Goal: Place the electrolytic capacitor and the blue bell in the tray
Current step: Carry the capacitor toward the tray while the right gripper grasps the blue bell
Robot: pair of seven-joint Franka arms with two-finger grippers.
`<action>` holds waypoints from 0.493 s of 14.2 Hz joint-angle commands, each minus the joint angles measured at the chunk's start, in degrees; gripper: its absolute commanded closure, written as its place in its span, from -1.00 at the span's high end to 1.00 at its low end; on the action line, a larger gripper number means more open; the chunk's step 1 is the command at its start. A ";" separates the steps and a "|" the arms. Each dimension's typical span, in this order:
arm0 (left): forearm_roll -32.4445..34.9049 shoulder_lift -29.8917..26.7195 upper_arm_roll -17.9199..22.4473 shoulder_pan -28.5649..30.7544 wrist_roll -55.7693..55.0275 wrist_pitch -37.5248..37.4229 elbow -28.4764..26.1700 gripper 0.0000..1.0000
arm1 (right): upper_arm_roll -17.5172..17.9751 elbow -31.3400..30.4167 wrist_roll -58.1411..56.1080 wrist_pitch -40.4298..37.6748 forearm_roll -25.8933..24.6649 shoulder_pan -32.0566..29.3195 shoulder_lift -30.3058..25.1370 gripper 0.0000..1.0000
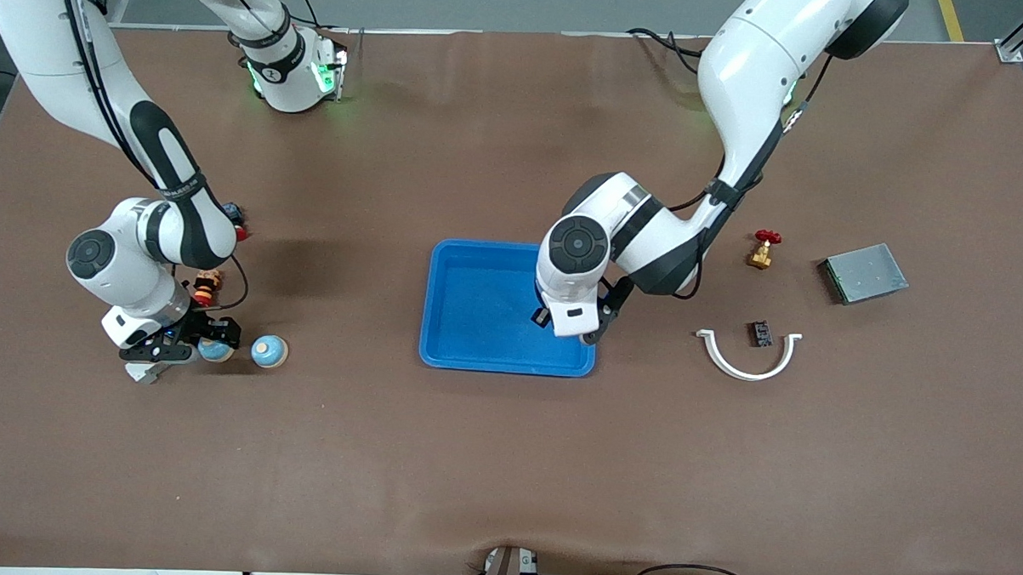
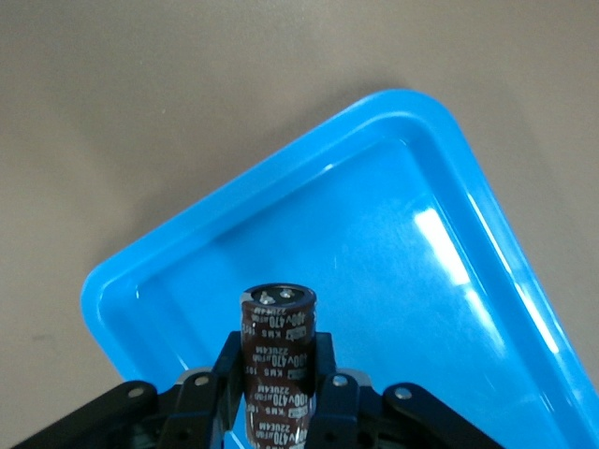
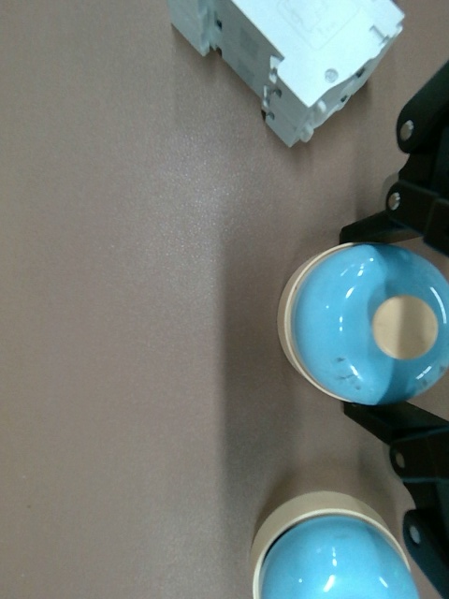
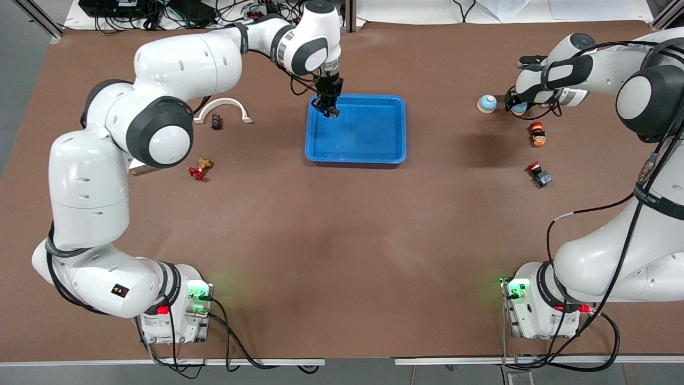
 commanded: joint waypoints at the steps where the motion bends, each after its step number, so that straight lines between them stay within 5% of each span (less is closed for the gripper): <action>1: 2.74 0.56 0.42 -0.79 -2.11 1.41 -1.35 -1.00 | 1.27 -0.25 0.14 -7.59 1.76 -0.88 -3.08 -1.00; 4: 2.74 0.65 0.42 -1.14 -2.47 1.94 -2.31 -1.00 | 2.15 0.63 8.64 -18.59 2.83 1.93 -8.62 -1.00; 7: 2.83 0.91 0.51 -1.49 -2.47 3.16 -3.54 -1.00 | 2.50 0.90 18.48 -20.81 2.83 6.67 -11.00 -1.00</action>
